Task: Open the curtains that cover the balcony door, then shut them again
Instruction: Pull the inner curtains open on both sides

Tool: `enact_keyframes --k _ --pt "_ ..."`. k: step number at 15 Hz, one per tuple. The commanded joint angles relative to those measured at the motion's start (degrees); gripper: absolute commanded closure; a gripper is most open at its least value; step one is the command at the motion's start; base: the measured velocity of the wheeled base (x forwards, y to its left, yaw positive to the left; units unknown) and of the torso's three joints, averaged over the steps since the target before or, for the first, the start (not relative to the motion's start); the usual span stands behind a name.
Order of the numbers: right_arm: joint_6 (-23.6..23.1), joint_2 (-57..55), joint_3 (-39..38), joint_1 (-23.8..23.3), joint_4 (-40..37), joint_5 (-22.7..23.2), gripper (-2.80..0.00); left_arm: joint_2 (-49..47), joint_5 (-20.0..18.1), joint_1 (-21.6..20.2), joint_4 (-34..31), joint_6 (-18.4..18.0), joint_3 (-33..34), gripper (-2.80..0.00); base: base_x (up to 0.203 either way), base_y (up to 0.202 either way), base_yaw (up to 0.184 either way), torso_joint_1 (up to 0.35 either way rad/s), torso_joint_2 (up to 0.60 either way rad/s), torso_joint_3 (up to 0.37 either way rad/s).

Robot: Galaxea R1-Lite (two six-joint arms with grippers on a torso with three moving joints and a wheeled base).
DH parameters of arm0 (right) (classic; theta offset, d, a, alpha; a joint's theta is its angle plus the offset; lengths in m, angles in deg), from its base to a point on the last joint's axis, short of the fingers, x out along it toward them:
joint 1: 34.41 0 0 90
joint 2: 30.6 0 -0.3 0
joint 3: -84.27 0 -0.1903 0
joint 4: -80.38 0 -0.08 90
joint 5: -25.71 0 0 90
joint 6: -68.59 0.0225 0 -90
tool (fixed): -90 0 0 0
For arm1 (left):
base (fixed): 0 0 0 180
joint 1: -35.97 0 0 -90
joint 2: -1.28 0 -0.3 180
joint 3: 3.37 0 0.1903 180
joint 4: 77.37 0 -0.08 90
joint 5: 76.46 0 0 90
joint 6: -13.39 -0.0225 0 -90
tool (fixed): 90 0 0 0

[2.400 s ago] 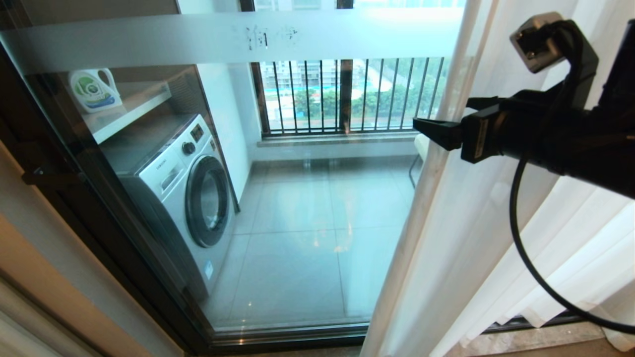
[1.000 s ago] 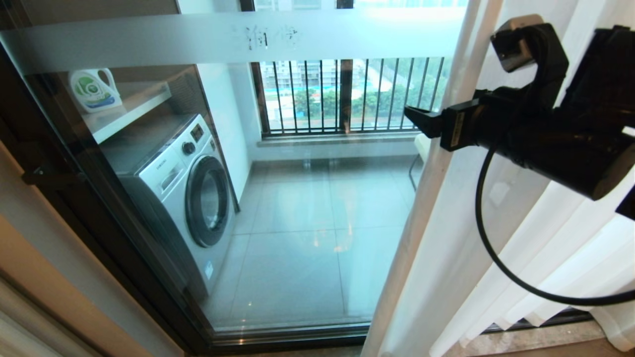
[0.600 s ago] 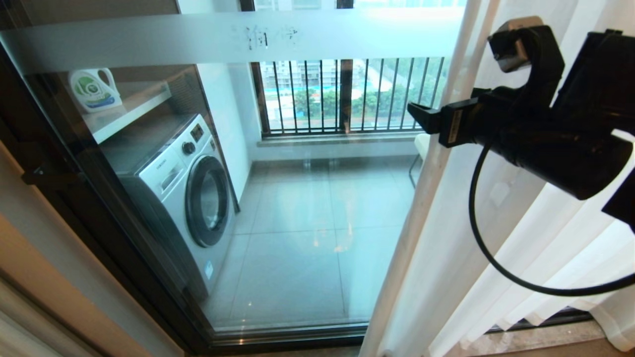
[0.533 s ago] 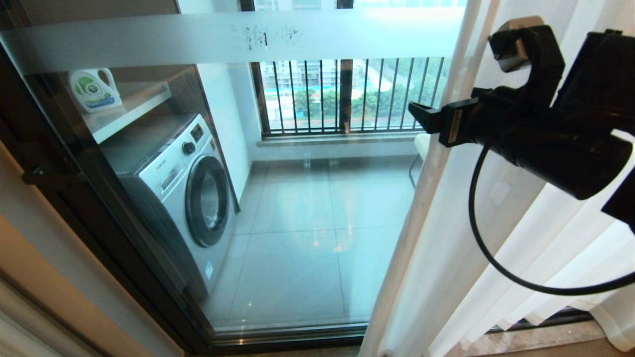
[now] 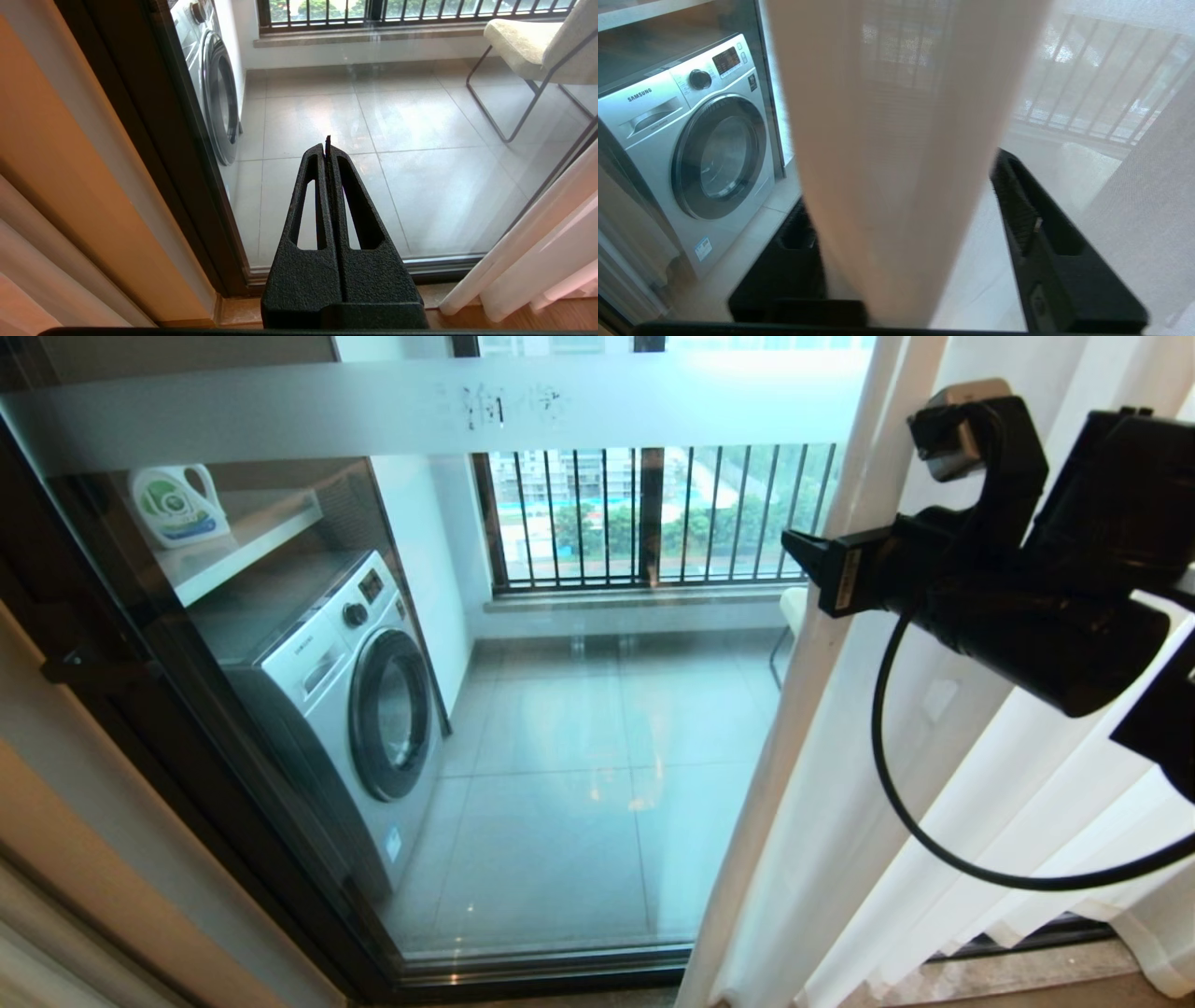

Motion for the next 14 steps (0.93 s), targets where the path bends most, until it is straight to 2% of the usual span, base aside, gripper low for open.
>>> enact_keyframes --k 1,8,14 --pt "-0.1 0.1 -0.1 0.0 0.3 -0.1 0.0 0.0 0.0 0.0 0.0 0.0 0.0 0.0 0.0 0.0 0.0 0.0 0.0 0.0" --pt "-0.1 2.7 -1.8 -0.2 0.3 -0.2 0.0 -0.1 0.0 0.0 0.0 0.0 0.0 0.0 0.0 0.0 0.0 0.0 0.0 0.0" --pt "-0.1 6.0 -6.0 -5.0 1.9 -0.2 0.0 0.0 0.1 0.0 0.0 0.0 0.0 0.0 0.0 0.0 0.0 0.0 0.0 0.0"
